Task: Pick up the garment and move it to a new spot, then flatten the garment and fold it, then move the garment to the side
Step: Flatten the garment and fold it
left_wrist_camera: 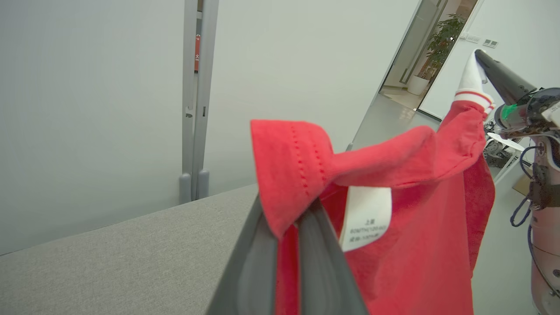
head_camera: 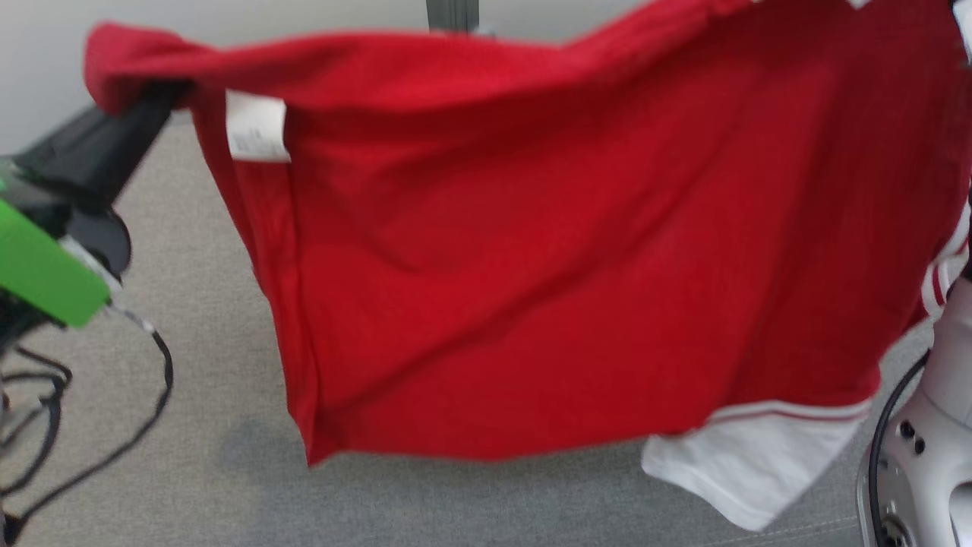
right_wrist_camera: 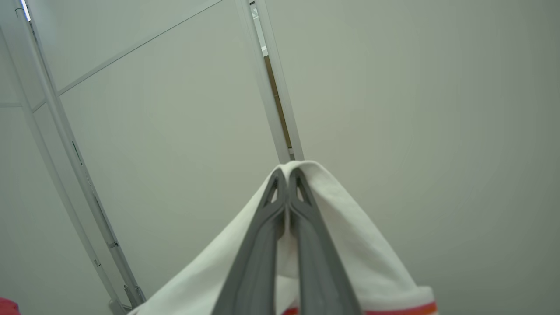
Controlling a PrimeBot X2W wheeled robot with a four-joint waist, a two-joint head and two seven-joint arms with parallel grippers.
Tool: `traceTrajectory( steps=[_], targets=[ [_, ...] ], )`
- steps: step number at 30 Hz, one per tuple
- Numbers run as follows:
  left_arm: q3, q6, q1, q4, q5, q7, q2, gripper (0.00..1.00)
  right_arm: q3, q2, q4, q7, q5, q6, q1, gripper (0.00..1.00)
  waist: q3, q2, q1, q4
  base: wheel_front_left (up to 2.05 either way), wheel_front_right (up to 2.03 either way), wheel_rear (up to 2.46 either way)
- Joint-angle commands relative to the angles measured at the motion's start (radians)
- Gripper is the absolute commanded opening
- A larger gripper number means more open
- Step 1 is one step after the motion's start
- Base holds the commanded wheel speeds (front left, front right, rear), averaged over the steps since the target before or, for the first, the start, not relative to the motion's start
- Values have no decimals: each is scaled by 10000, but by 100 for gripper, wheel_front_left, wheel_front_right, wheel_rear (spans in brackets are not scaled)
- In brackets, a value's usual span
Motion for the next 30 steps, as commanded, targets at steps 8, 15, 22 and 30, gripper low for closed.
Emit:
traceTrajectory(
  steps=[8,15,22,30],
  targets=[
    [-545,-470,-5187,4264,2101,-1430,-177,0,158,152,4132,-2475,-909,-1,-4334,0,3971,-1,0,-321,0,0,0],
    [-915,-979,-7862,8008,3510,-4845,-702,0,790,149,8261,-5607,-69,-1,-6692,0,4748,-1,0,-599,0,0,0],
    [-2027,-1107,-6789,9907,3497,-6854,-711,0,2230,134,10129,-7386,969,-1,-5271,0,4485,-1,0,-775,0,0,0],
    [-3609,-1098,-2154,8730,1743,-7871,171,0,3035,130,8991,-7815,1627,-1,-454,0,3185,-1,0,-647,0,0,0]
  ],
)
